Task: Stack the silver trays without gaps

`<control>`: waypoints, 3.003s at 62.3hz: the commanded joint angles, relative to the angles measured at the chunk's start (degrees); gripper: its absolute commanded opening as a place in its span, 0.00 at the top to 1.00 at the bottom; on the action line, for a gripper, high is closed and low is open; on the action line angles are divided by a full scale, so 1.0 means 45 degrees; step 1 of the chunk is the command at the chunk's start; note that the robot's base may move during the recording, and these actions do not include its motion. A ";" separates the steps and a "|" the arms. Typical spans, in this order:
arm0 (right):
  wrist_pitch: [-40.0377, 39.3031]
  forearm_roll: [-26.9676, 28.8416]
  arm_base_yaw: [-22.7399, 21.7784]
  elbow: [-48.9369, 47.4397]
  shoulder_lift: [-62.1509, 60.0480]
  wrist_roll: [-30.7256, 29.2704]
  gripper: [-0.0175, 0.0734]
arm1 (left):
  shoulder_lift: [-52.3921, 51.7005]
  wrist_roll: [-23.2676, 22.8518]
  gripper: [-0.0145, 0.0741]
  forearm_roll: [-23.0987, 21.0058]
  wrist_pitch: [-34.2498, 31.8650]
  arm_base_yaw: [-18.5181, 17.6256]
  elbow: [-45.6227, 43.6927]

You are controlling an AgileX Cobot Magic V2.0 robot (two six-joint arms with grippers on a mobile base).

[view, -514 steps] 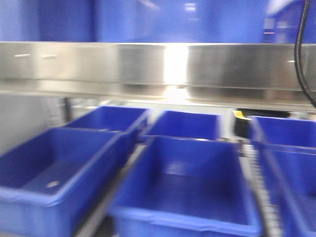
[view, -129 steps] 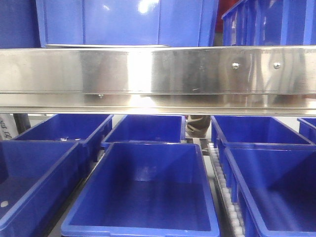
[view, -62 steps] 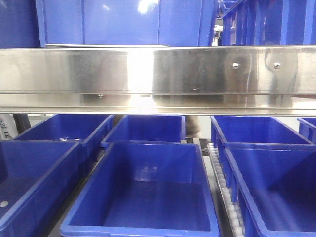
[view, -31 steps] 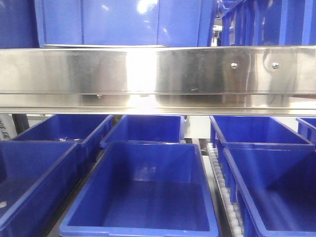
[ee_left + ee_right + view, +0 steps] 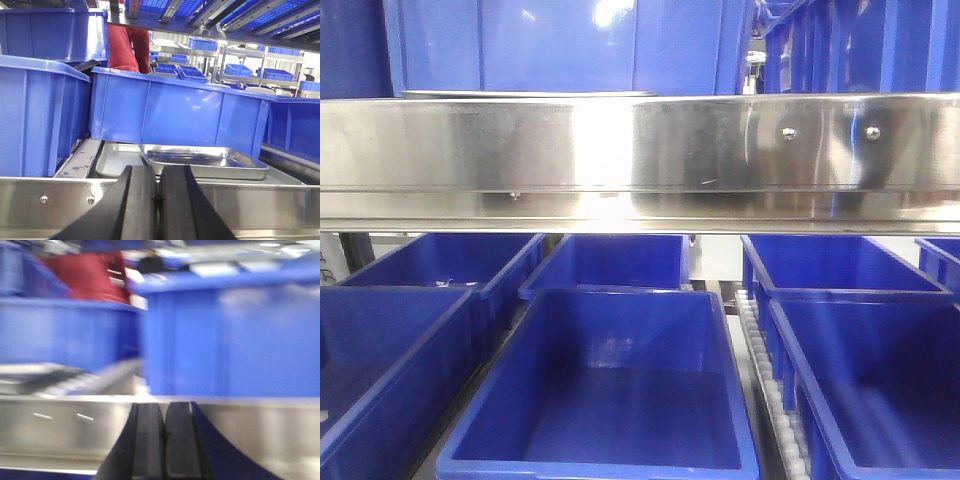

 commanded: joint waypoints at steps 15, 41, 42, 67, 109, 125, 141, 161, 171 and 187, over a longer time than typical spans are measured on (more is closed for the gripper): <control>-0.0177 0.0280 -0.1049 0.0498 -0.0050 -0.0079 0.89 | -0.0032 0.0001 0.83 -0.0071 -0.0182 -0.0048 0.0042; -0.1609 -0.0987 -0.1049 0.0498 -0.0050 -0.0290 0.89 | -0.0032 0.0001 0.83 -0.0071 -0.0182 -0.0048 0.0042; -0.1461 -0.0762 -0.1049 0.0498 -0.0050 -0.0567 0.89 | -0.0032 0.0001 0.83 -0.0071 -0.0182 -0.0048 0.0042; 0.0479 0.8996 -0.1018 0.0498 -0.0050 -1.0802 0.89 | -0.0032 0.0001 0.83 -0.0071 -0.0182 -0.0048 0.0042; 0.0480 0.8785 -0.0352 0.0498 -0.0050 -1.0802 0.89 | -0.0032 0.0001 0.83 -0.0071 -0.0182 -0.0048 0.0042; 0.0480 0.8731 -0.0358 0.0498 -0.0050 -1.0802 0.89 | -0.0032 0.0001 0.83 -0.0071 -0.0182 -0.0048 0.0042; 0.0480 0.9420 -0.0358 0.0498 -0.0050 -1.0802 0.89 | -0.0032 0.0001 0.83 -0.0071 -0.0182 -0.0048 0.0042; 0.0480 0.9420 -0.0358 0.0498 -0.0050 -1.0802 0.89 | -0.0032 0.0001 0.83 -0.0071 -0.0182 -0.0048 0.0042; 0.0480 0.9420 -0.0358 0.0498 -0.0050 -1.0802 0.89 | -0.0032 0.0001 0.83 -0.0071 -0.0182 -0.0048 0.0042; 0.0480 0.9420 -0.0358 0.0498 -0.0050 -1.0802 0.89 | -0.0032 0.0001 0.83 -0.0071 -0.0182 -0.0048 0.0042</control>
